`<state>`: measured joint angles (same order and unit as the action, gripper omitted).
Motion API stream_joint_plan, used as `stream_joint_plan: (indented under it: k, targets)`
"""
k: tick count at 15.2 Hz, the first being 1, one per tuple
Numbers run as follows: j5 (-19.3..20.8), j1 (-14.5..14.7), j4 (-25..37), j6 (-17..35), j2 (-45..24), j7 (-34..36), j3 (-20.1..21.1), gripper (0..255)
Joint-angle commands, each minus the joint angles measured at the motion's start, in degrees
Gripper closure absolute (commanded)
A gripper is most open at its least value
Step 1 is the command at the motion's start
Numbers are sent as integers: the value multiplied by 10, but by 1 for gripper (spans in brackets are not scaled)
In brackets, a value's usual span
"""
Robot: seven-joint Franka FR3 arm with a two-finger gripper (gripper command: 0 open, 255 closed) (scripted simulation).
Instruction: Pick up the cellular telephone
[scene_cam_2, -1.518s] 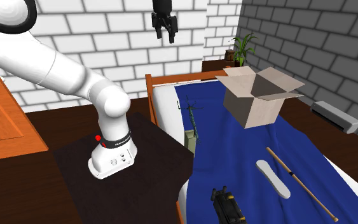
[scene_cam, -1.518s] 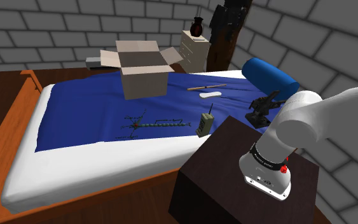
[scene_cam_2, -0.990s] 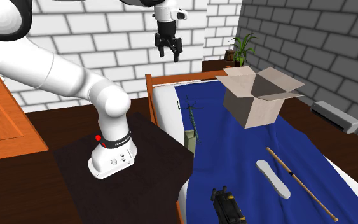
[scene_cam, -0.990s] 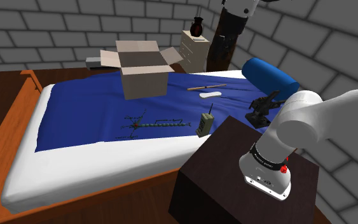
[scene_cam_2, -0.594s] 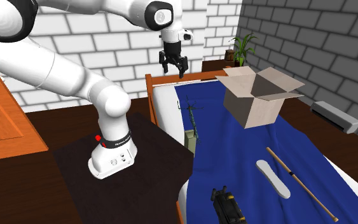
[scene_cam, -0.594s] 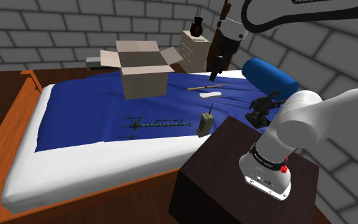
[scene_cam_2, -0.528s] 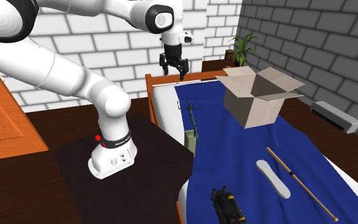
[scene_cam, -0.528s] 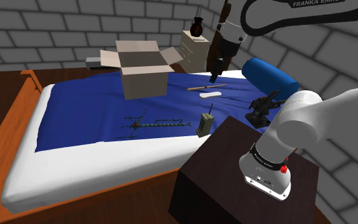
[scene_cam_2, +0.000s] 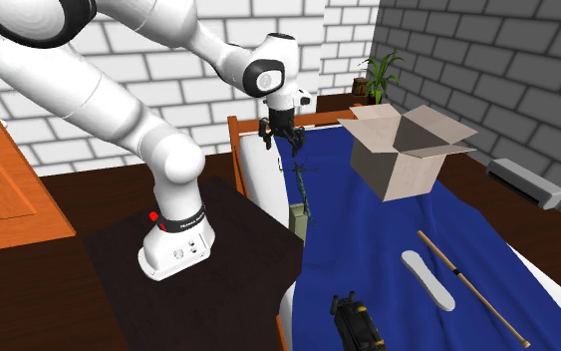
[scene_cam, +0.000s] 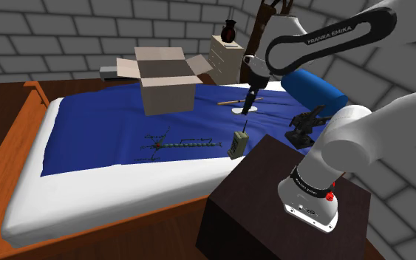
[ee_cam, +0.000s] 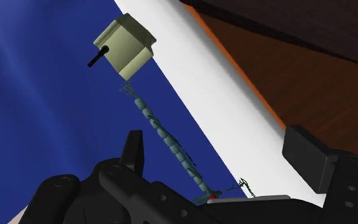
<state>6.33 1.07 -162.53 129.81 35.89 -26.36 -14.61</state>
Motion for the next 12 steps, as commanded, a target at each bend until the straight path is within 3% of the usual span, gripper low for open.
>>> stream_joint_plan:
  k: [1, 5, 8, 10, 12]
  targets:
    - [9, 3, -14, 58, -44, -37, -23, 0]
    - [8, 19, -23, 161, -143, -115, -71, 0]
    - [-24, 49, -17, 238, -231, -193, -113, 0]
    - [-81, 83, -6, 286, -295, -268, -144, 0]
    - [-197, 117, 11, 325, -366, -384, -160, 0]
